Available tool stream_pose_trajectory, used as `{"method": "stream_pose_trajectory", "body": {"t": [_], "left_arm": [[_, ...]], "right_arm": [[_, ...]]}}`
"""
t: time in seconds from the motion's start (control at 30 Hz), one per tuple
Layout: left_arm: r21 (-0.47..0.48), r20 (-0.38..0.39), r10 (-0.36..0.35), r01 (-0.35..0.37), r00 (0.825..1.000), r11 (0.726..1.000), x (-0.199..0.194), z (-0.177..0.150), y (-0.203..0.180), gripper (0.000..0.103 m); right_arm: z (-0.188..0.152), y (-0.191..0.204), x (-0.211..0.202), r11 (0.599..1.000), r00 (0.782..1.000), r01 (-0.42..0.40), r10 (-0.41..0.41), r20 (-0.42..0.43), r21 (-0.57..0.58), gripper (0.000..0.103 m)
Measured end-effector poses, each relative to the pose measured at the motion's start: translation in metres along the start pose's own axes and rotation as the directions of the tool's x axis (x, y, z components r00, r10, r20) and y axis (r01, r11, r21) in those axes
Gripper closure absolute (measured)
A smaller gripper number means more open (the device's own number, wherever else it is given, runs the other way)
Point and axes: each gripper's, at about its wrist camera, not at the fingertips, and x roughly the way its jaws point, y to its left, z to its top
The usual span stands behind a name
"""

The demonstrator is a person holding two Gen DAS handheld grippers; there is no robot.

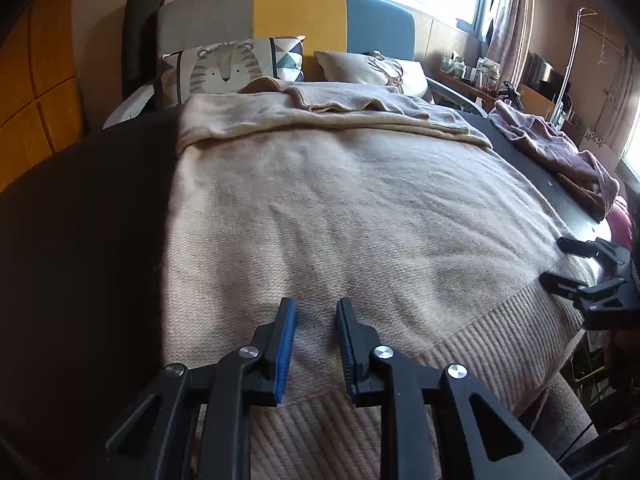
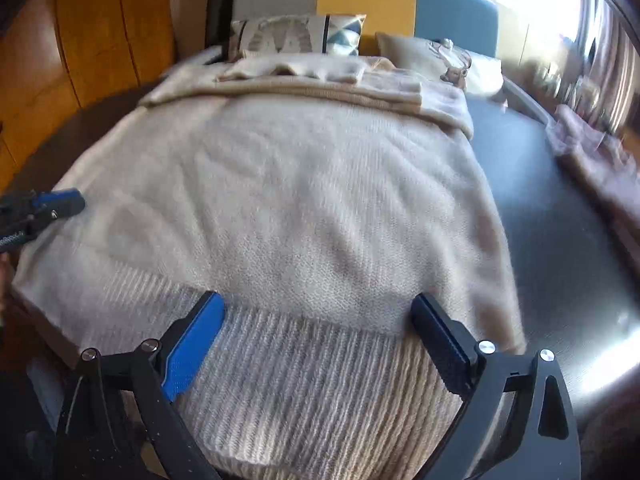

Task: Fold clothes

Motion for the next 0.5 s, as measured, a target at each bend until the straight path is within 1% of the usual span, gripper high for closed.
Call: {"method": "stream_pose_trajectory", "body": {"t": [0.1,0.17,0.27,0.3,0.37,0.4,0.47,0.5], "left_arm": [[0.006,-0.016,0.018,-0.018,1.000,1.000,-0.003,0.000,0.004,0.082],[-0.005,-0.026,0.027,-0.027,0.999,1.000,-0.007,0.001,0.004,0.082],[-0.015,0.007,0.014,-0.014,1.000,1.000,-0.017,0.005,-0.002,0.082],[-0.016,0.019,0.003,-0.003,1.000,1.000,-0.019,0.007,-0.005,0.082],[-0.004,0.012,-0.014,0.014,1.000,1.000,-0.014,0.009,-0.012,0.082],[0.004,-0.004,-0.005,0.005,1.000,1.000,-0.009,0.009,-0.014,0.082],[0.004,-0.027,0.010,-0.010,1.000,1.000,0.000,0.004,-0.014,0.082],[0.000,-0.024,0.007,-0.007,1.000,1.000,0.001,0.002,-0.012,0.082]], "right_arm": [[-0.003,0.001,-0.002,1.000,1.000,-0.003,0.003,0.015,-0.030,0.006],[0.001,0.002,-0.002,1.000,1.000,0.004,-0.004,-0.007,-0.015,0.006],[0.011,0.006,-0.010,1.000,1.000,-0.003,0.002,0.027,0.013,0.006],[0.013,0.009,-0.012,1.000,0.999,-0.003,0.003,0.038,0.006,0.006],[0.015,0.015,-0.010,1.000,0.999,0.011,-0.011,0.031,-0.025,0.006],[0.013,0.016,-0.006,0.999,1.000,0.018,-0.017,0.013,-0.035,0.006],[0.014,0.014,-0.007,0.999,1.000,0.013,-0.013,0.013,-0.031,0.006],[0.014,0.013,-0.007,1.000,1.000,0.011,-0.010,0.015,-0.028,0.006]]}}
